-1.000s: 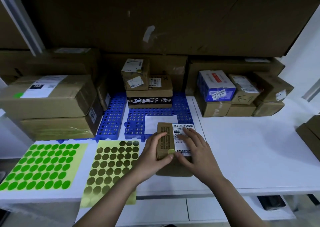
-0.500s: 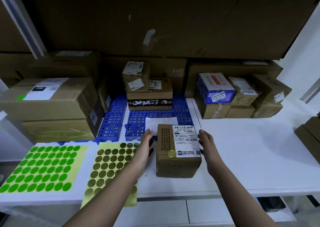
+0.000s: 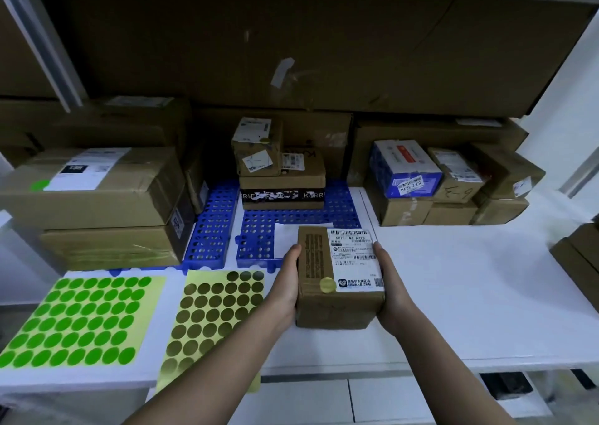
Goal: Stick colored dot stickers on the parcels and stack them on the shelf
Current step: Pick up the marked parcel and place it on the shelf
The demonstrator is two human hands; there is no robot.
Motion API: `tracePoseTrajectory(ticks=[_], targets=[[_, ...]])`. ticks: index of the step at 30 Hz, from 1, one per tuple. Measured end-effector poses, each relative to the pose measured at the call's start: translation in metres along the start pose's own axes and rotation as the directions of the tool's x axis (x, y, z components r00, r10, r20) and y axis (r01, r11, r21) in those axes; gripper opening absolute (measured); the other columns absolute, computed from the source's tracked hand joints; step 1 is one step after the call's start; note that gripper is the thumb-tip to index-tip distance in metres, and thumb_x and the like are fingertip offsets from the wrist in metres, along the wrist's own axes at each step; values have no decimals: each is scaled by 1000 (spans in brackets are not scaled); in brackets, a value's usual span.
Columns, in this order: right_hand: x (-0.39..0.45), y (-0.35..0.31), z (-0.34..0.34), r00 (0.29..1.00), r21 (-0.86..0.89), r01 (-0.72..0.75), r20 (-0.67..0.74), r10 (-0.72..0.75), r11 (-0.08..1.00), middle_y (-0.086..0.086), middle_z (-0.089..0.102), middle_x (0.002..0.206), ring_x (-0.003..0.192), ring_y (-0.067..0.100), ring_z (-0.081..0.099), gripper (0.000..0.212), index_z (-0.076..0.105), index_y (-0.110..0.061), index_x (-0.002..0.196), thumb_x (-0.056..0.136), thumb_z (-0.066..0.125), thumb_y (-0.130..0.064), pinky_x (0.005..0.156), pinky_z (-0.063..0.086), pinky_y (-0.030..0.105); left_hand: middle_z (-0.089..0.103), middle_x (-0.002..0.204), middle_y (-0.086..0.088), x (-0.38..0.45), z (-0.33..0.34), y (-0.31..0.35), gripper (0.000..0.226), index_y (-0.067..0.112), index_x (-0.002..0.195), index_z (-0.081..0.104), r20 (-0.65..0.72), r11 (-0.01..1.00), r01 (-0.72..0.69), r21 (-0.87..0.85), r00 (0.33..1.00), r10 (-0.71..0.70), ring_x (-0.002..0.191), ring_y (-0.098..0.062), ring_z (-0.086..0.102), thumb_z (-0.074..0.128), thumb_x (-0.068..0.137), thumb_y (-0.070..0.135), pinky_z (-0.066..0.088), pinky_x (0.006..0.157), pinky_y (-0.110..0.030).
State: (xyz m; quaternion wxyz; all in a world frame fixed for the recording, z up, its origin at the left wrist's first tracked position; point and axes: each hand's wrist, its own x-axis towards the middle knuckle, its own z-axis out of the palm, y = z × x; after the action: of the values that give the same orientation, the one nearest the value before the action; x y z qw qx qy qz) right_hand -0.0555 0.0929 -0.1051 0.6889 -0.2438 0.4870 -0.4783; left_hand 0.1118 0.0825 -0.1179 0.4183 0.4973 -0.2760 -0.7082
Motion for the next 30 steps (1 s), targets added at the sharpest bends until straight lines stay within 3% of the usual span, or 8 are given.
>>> tracePoseTrajectory(ticks=[4,8,14,16,20,24,27,30], targets=[[7,-19,17,999,-20,29,-16,-29,999,6,75,96,80,19,73,40,66,-20,108,95,42,-50,71,52,31,71,78,-5,-3,0,30,45,11,104,64,-33,996,-84,4,996,84,65,-15,67,38,97,46,50,55,-22],[20,-38,50,998,-76,54,-6,-55,996,3,76,83,72,17,73,39,67,-23,98,97,39,-51,67,52,30,72,72,-3,1,-13,64,43,17,80,69,-63,992,-126,-16,990,125,63,-15,68,40,96,46,49,59,-25],[46,-42,100,1000,-139,23,-17,-25,990,5,75,79,79,22,69,42,66,-20,96,97,37,-51,69,52,34,72,93,-11,6,-46,106,46,17,91,71,-122,996,-81,-39,990,76,87,-26,67,42,92,53,52,76,-35],[53,-41,112,1000,-150,0,-13,-2,989,7,75,85,83,24,69,44,65,-20,98,98,35,-51,71,53,36,72,104,-12,9,-56,113,53,19,101,71,-129,1000,-17,-17,991,15,98,-29,66,41,88,61,53,78,-39],[72,-41,133,999,-244,-37,-27,31,969,10,69,113,106,27,63,47,65,-23,105,95,35,-58,100,44,44,73,97,-12,18,-76,124,60,19,103,72,-159,998,61,26,986,-56,96,-29,65,38,85,66,51,72,-38],[84,-42,148,998,-347,-66,-33,58,936,4,66,98,95,20,58,44,61,-24,95,94,36,-60,90,43,38,73,72,-11,27,-90,130,57,16,87,69,-168,996,84,25,983,-79,82,-28,62,33,90,60,47,64,-34],[91,-40,153,995,-359,-100,-56,86,928,5,66,100,87,19,57,43,61,-23,92,95,35,-57,75,44,33,72,85,-14,34,-99,132,56,15,87,68,-211,995,90,32,974,-81,86,-30,62,35,89,60,48,68,-36],[97,-35,154,994,-366,-99,-72,78,925,8,64,117,102,23,56,46,62,-24,97,94,33,-60,93,44,39,71,86,-16,42,-104,130,54,14,87,69,-251,997,70,23,966,-62,87,-31,63,37,90,58,49,75,-38]])
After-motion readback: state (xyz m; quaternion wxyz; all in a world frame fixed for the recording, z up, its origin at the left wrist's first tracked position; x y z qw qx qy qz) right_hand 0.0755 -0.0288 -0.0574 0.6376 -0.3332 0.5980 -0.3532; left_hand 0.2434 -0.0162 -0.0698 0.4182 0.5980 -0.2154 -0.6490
